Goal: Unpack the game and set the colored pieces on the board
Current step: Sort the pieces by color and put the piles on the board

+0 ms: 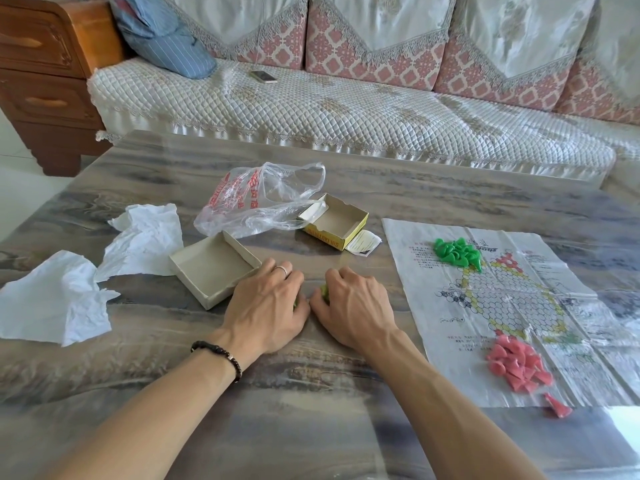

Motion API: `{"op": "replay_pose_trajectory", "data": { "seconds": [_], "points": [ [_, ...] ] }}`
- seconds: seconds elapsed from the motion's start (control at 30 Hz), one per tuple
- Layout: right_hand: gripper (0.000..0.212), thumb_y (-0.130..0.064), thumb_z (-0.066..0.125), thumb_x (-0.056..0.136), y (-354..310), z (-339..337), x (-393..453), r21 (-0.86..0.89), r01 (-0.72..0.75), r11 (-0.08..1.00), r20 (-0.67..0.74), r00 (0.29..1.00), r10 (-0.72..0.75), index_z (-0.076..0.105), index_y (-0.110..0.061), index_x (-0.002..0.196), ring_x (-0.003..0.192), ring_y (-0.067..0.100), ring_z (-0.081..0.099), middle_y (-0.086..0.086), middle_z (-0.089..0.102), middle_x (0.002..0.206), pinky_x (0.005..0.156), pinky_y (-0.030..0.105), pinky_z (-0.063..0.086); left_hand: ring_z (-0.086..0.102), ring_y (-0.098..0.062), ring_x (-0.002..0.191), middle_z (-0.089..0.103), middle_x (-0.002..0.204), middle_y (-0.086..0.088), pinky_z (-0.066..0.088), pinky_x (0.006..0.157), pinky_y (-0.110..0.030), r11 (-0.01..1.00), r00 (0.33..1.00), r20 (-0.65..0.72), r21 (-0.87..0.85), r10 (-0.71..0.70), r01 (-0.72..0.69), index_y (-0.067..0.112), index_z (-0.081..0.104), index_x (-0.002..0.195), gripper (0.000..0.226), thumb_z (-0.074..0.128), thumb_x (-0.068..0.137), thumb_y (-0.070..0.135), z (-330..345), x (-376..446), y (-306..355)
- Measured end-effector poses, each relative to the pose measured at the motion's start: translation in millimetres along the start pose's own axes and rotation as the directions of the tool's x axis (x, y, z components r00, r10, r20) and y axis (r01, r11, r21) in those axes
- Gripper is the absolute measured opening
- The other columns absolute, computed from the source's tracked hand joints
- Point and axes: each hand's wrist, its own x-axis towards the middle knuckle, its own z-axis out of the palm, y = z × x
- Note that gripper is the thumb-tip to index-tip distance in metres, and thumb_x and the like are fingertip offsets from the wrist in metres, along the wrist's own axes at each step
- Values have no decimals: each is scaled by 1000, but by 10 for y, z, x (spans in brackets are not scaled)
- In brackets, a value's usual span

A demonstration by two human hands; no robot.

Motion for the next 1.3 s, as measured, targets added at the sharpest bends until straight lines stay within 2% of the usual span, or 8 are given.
{"op": "replay_pose_trajectory", "data": {
  "seconds": [0.2, 0.33, 0.43, 0.57, 0.7, 0.83, 1.03, 1.3],
  "points": [
    [21, -31, 42, 85, 6, 61, 7, -23, 18, 1000, -46, 999, -19, 30, -17, 75, 48, 35, 53, 8, 56, 65, 45, 29, 26, 52, -23, 54, 56, 56, -1, 38, 50, -30, 1000, 1000, -23, -11, -14, 14, 18, 47, 64, 21, 53, 82, 28, -27, -30, 2],
    [25, -29, 43, 88, 26, 84, -4, -48, 23, 999, -51, 998, -26, 34, -15, 70, 46, 34, 51, 8, 55, 65, 44, 29, 25, 50, -22, 45, 53, 49, -2, 30, 47, -27, 1000, 998, -60, -8, -9, 8, 18, 46, 57, 28, 42, 83, 28, -59, -40, 2],
    [29, -29, 47, 89, 31, 76, -14, -68, 14, 998, -65, 998, -18, 34, -16, 67, 43, 32, 49, 7, 54, 62, 42, 26, 19, 49, -23, 41, 53, 47, -3, 31, 43, -27, 1000, 998, -64, 6, 13, -13, 17, 47, 54, 32, 47, 84, 26, -76, -51, 12],
    [29, -28, 44, 92, 27, 60, -6, -29, -17, 999, -39, 999, 16, 36, -14, 69, 55, 35, 55, 8, 59, 68, 47, 31, 28, 49, -26, 37, 53, 44, -5, 27, 41, -25, 1000, 998, -68, 19, 0, 1, 14, 49, 51, 34, 71, 76, 17, -71, -49, -1],
    [28, -28, 41, 94, 33, 28, 30, 14, -36, 999, -4, 999, 37, 37, -13, 71, 66, 38, 58, 10, 62, 74, 53, 34, 33, 51, -32, 36, 54, 45, -9, 37, 35, -28, 1000, 994, -107, -16, -10, 8, 10, 51, 52, 34, 56, 84, 22, 10, 34, -65],
    [29, -31, 40, 95, 32, -4, 42, -3, -23, 1000, 15, 1000, 23, 38, -13, 72, 70, 37, 60, 11, 64, 78, 55, 33, 31, 50, -33, 37, 53, 45, -9, 35, 36, -27, 1000, 993, -119, -20, 7, -9, 11, 52, 53, 41, 41, 89, 29, 66, 52, -85],
    [35, -28, 43, 92, 53, -53, 118, 27, -125, 992, 37, 992, 124, 39, -13, 60, 58, 29, 44, 5, 46, 63, 54, 30, 32, 42, -31, 33, 46, 39, -7, 26, 39, -23, 994, 988, -155, -114, -12, -6, 18, 37, 50, 39, 48, 87, 23, 35, 51, -98],
    [25, -22, 39, 96, 33, -25, 124, -83, -89, 993, 53, 994, 93, 43, -13, 73, 66, 34, 60, 8, 61, 75, 52, 33, 36, 38, -29, 33, 43, 38, -6, 20, 44, -22, 991, 985, -171, -134, -16, -8, 21, 28, 56, 40, 55, 84, 20, 3, 7, -98]
  ]
}}
